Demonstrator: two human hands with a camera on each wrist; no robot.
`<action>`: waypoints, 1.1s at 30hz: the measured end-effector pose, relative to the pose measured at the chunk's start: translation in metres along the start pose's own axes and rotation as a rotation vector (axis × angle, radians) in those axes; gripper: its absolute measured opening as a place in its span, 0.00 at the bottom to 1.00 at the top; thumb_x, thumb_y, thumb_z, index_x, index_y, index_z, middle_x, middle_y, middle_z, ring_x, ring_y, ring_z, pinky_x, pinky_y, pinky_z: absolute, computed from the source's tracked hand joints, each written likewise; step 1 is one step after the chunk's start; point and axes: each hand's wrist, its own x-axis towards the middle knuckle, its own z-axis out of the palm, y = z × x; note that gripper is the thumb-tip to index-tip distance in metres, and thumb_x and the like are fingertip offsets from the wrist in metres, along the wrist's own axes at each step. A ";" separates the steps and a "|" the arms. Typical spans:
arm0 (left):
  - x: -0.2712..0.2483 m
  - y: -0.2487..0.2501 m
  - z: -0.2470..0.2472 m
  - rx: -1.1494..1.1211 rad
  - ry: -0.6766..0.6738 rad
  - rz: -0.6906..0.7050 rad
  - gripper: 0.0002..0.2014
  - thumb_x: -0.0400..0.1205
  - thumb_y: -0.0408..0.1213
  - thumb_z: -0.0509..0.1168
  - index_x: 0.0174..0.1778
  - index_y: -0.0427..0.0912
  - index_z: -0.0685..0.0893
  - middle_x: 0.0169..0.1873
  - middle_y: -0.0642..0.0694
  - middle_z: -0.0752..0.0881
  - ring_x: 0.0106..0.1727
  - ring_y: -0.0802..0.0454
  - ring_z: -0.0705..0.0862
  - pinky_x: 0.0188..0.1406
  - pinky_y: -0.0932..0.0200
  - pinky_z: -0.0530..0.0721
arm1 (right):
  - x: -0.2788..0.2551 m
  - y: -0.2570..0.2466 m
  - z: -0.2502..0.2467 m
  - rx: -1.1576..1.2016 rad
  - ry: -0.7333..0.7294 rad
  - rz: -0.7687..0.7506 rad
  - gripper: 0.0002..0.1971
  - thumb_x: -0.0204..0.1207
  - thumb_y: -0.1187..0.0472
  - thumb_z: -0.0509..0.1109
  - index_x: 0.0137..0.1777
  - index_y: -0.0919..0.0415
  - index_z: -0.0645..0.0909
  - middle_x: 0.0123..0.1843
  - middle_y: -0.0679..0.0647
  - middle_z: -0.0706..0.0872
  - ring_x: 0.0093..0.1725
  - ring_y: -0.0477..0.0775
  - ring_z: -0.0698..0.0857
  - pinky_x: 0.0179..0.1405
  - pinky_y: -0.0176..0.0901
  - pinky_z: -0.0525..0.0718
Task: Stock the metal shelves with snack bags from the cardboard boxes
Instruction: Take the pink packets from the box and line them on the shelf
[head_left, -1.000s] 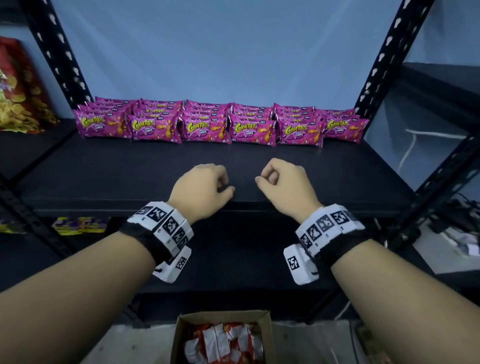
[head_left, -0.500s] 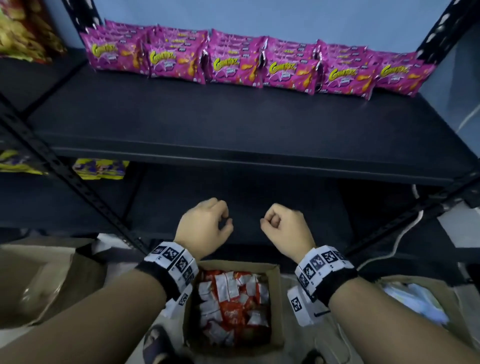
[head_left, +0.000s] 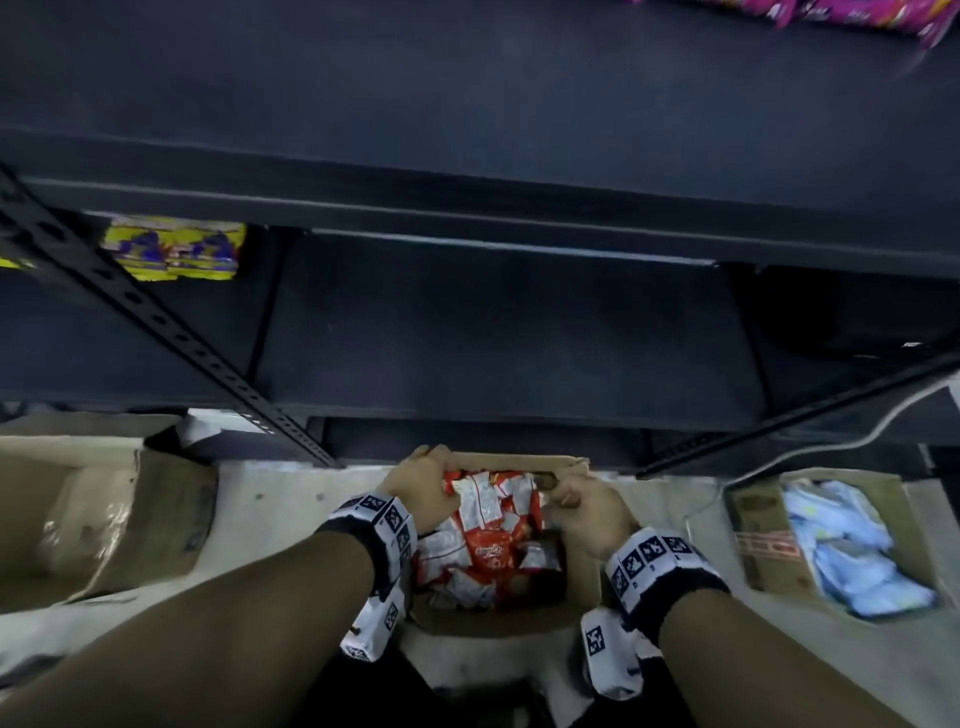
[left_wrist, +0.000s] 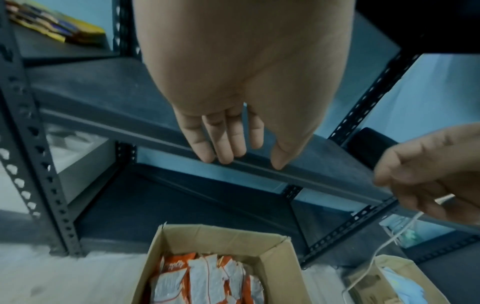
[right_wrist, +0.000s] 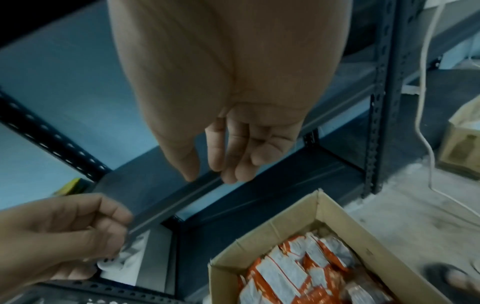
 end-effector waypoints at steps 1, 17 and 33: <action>0.010 -0.005 0.011 -0.010 -0.010 -0.022 0.16 0.80 0.45 0.69 0.62 0.51 0.76 0.59 0.47 0.83 0.63 0.47 0.83 0.62 0.51 0.84 | 0.010 0.012 0.010 -0.002 -0.047 0.018 0.09 0.70 0.44 0.81 0.44 0.45 0.88 0.49 0.42 0.91 0.51 0.47 0.90 0.57 0.52 0.89; 0.252 -0.105 0.272 0.111 -0.111 -0.163 0.29 0.82 0.54 0.64 0.77 0.46 0.75 0.77 0.44 0.76 0.74 0.41 0.77 0.73 0.46 0.79 | 0.282 0.198 0.192 -0.158 -0.151 0.092 0.19 0.78 0.37 0.67 0.62 0.47 0.82 0.64 0.52 0.87 0.56 0.57 0.84 0.67 0.51 0.83; 0.330 -0.153 0.362 0.352 0.262 -0.054 0.29 0.78 0.66 0.62 0.73 0.56 0.78 0.64 0.53 0.76 0.67 0.48 0.69 0.67 0.43 0.70 | 0.381 0.287 0.271 -0.288 0.123 -0.204 0.16 0.86 0.43 0.66 0.56 0.57 0.81 0.62 0.54 0.76 0.59 0.60 0.82 0.60 0.52 0.81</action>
